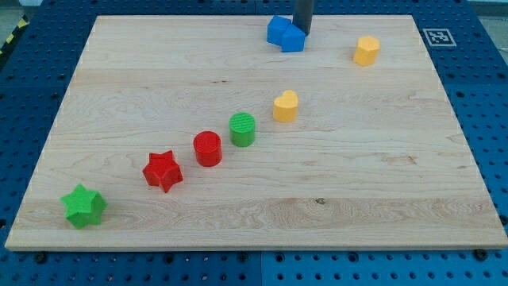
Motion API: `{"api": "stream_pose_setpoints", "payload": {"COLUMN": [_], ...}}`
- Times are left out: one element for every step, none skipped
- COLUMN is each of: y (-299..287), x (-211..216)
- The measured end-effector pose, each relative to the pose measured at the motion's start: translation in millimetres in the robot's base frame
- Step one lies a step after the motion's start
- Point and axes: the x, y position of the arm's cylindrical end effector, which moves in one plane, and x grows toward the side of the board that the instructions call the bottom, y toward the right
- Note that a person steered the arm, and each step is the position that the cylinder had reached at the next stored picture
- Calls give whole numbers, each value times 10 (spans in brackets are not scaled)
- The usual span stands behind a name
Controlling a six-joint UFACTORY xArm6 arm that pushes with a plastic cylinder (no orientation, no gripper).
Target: Move the yellow hexagon towards the yellow heart
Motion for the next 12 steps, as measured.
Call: {"api": "stream_pose_setpoints", "payload": {"y": [102,188,521,908,1023,1023,1028,1051,1065,1091,1091,1091], "x": [269,178,-80,-104,-29,107,372,647,953,1157,1157,1192]}}
